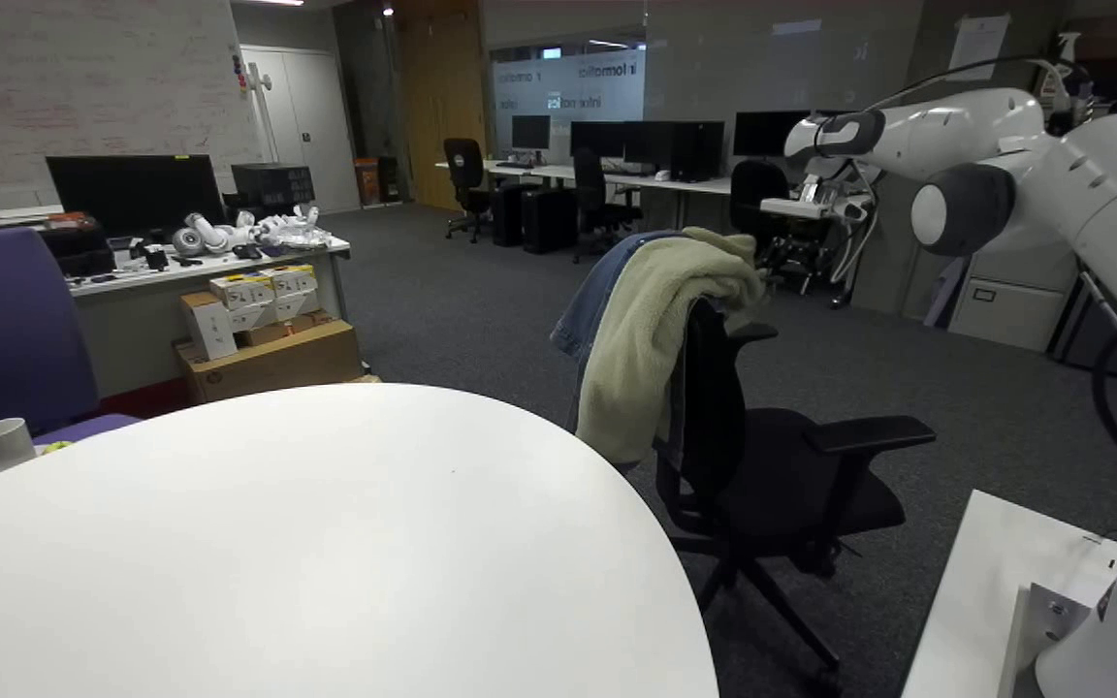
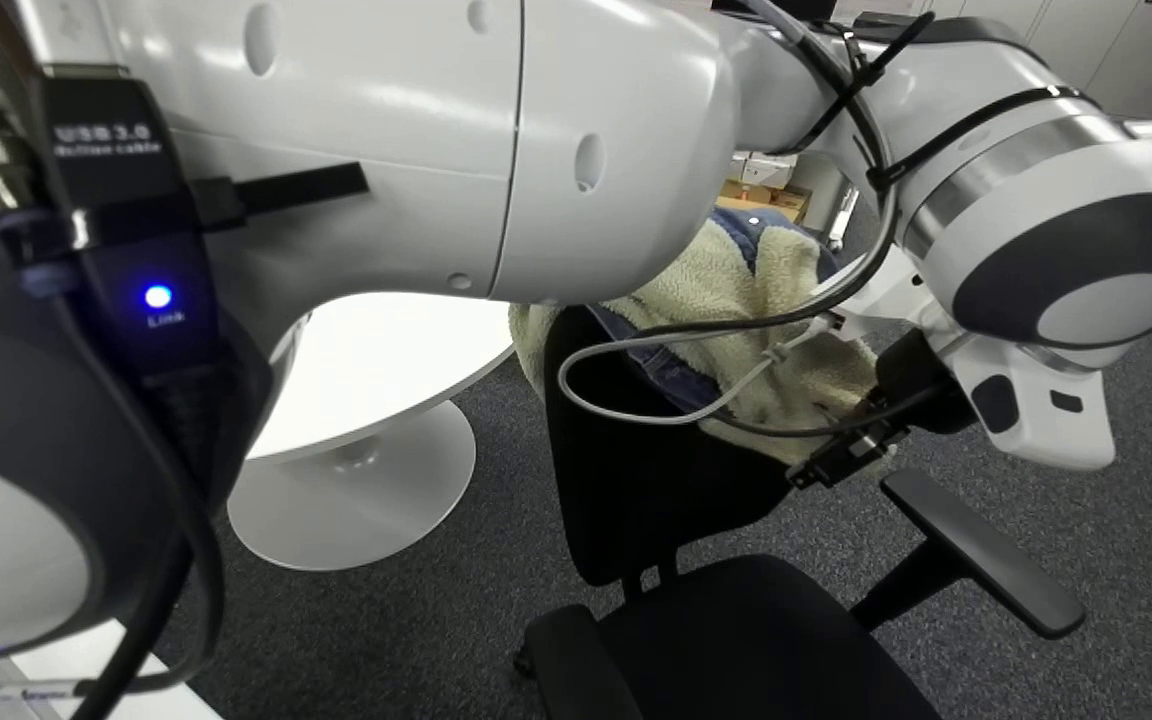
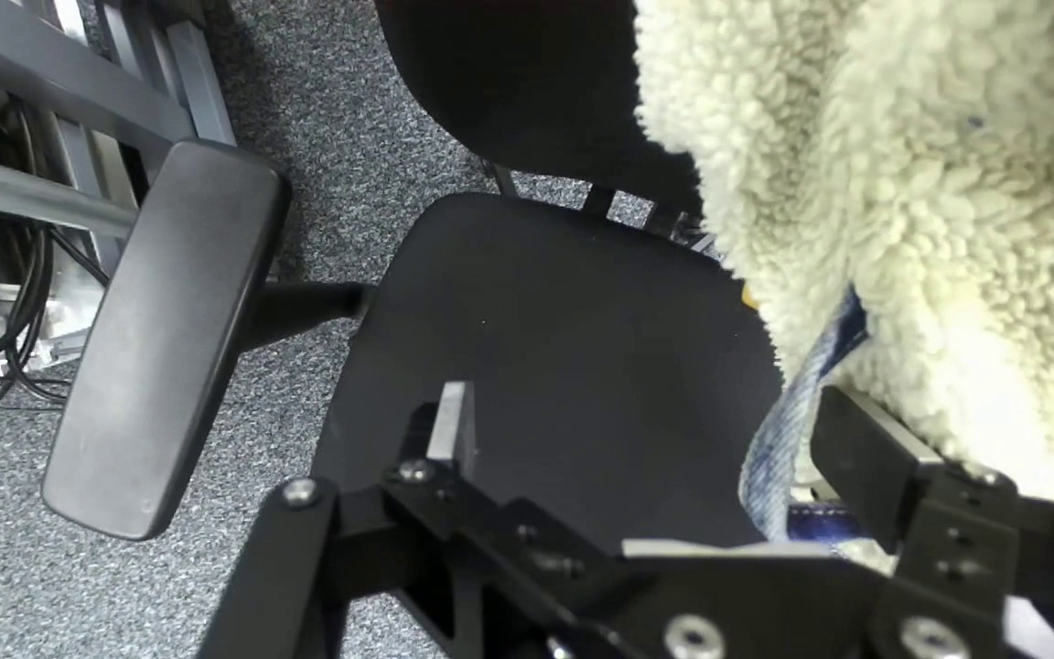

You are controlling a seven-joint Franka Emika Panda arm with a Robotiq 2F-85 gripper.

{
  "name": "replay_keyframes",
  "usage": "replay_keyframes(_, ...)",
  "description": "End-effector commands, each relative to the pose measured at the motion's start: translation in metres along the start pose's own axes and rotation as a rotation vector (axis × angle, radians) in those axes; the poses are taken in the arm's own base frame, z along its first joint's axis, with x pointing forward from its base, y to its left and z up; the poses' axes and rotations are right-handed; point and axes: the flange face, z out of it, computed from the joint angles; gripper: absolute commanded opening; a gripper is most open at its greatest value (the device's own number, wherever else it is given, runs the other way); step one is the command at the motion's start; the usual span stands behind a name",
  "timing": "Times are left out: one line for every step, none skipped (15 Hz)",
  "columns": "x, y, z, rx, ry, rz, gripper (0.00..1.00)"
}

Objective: Put the jersey on the table

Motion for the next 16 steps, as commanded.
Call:
replay_keyframes(-0.017, -0.003, -0.015, 0.03, -0.042, -0.023, 1.0)
replay_keyframes(-0.018, -0.003, -0.014, 0.029, -0.046, -0.024, 1.0)
replay_keyframes(-0.018, -0.004, -0.012, 0.027, -0.048, -0.024, 1.0)
replay_keyframes(-0.018, -0.004, -0.01, 0.024, -0.049, -0.023, 1.0)
replay_keyframes(-0.017, -0.003, -0.009, 0.02, -0.049, -0.019, 1.0)
replay_keyframes(-0.014, -0.002, -0.008, 0.015, -0.052, -0.014, 1.0)
replay_keyframes(-0.013, -0.001, -0.006, 0.01, -0.054, -0.009, 1.0)
replay_keyframes(-0.01, 0.001, -0.005, 0.006, -0.054, -0.004, 1.0)
replay_keyframes(-0.008, 0.002, -0.003, 0.002, -0.053, 0.001, 1.0)
replay_keyframes(-0.005, 0.003, -0.002, -0.004, -0.054, 0.004, 1.0)
replay_keyframes(-0.002, 0.004, 0.0, -0.008, -0.048, 0.009, 1.0)
replay_keyframes(0.001, 0.006, 0.0, -0.012, -0.048, 0.014, 1.0)
replay_keyframes(0.004, 0.007, 0.001, -0.012, -0.044, 0.019, 1.0)
replay_keyframes(0.007, 0.008, 0.001, -0.012, -0.04, 0.025, 1.0)
replay_keyframes(0.01, 0.009, 0.0, -0.01, -0.038, 0.031, 1.0)
replay_keyframes(0.012, 0.011, -0.001, -0.009, -0.037, 0.035, 1.0)
